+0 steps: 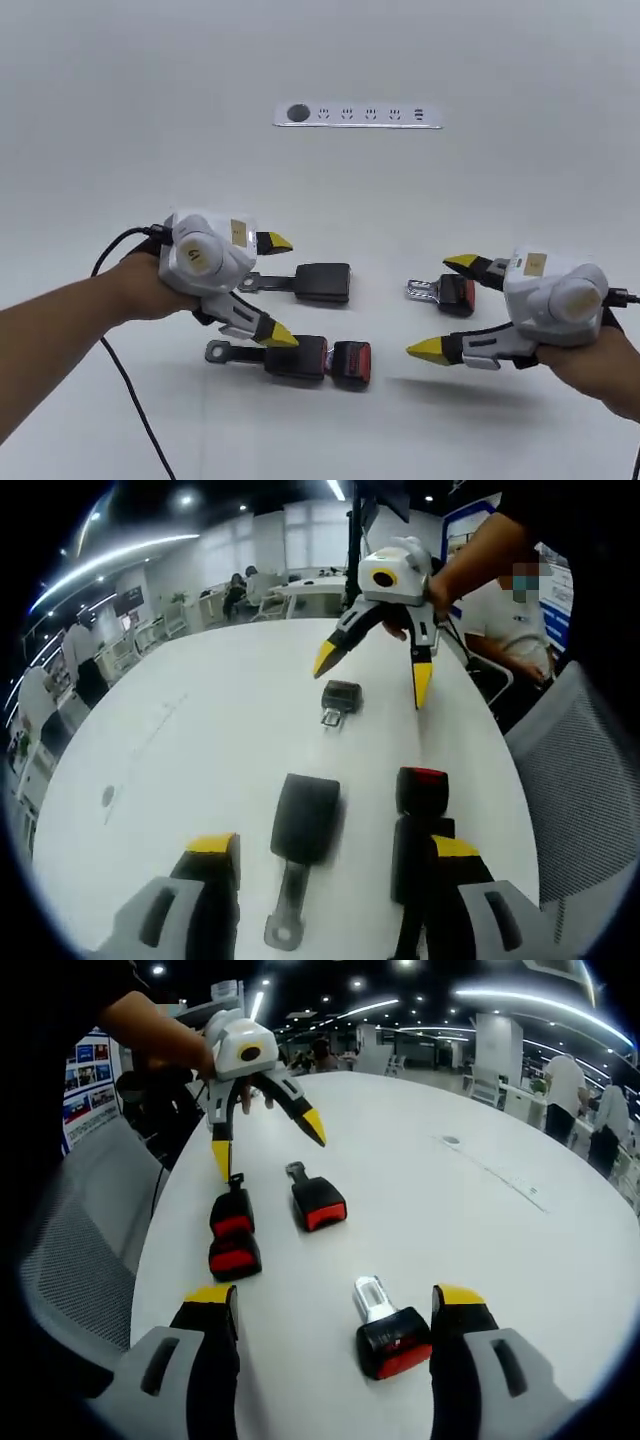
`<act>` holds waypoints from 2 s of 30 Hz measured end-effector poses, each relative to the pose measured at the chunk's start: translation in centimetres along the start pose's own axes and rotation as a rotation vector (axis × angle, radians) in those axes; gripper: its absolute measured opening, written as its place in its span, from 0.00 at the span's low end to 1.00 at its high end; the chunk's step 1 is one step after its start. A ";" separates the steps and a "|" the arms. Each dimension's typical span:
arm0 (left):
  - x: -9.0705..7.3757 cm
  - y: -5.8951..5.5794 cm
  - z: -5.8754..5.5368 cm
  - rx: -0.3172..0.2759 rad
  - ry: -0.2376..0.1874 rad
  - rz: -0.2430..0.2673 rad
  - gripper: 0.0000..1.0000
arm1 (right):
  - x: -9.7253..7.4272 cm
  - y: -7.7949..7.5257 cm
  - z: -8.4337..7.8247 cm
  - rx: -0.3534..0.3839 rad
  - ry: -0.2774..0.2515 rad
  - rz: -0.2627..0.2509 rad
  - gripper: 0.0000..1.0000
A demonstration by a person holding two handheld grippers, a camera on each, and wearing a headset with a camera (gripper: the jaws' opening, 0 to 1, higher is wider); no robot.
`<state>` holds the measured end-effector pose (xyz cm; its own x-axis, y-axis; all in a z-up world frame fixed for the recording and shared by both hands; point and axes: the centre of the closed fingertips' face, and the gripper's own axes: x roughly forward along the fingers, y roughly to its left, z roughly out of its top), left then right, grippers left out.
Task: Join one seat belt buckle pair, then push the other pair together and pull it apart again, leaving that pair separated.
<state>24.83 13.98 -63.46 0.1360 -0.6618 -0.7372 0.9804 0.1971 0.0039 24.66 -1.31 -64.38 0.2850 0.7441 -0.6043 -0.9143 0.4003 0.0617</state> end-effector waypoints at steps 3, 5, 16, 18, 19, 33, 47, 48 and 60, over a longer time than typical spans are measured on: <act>0.5 0.9 0.4 0.004 0.001 0.002 0.78 | -0.3 -1.2 -0.6 -0.006 0.016 -0.005 0.78; 0.9 1.3 0.6 0.002 0.003 -0.002 0.77 | -0.5 -1.7 -0.9 -0.005 0.025 -0.002 0.77; 3.5 1.9 0.2 -0.004 0.037 -0.051 0.75 | -0.7 -3.4 -3.8 0.013 0.093 0.043 0.70; 3.8 1.7 -0.1 0.005 0.046 -0.068 0.74 | -0.5 -3.7 -4.3 0.012 0.103 0.052 0.68; 4.0 1.6 -0.2 0.004 0.048 -0.072 0.73 | -0.4 -3.7 -4.4 0.013 0.108 0.057 0.67; 5.5 1.7 -1.5 0.029 0.073 -0.116 0.51 | -0.1 -4.0 -5.2 -0.033 0.146 0.101 0.53; 5.7 1.9 -1.6 0.111 0.070 -0.131 0.36 | 0.2 -3.5 -5.4 -0.103 0.170 0.144 0.34; 5.8 1.9 -1.6 0.116 0.067 -0.136 0.35 | 0.3 -3.6 -5.4 -0.101 0.172 0.144 0.34; 5.8 2.0 -1.8 0.139 0.074 -0.155 0.34 | 0.7 -3.8 -5.5 -0.142 0.210 0.182 0.33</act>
<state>27.34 11.86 -68.91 -0.0235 -0.6207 -0.7837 0.9997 -0.0080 -0.0237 26.73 -5.29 -69.40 0.0604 0.6638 -0.7455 -0.9801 0.1807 0.0815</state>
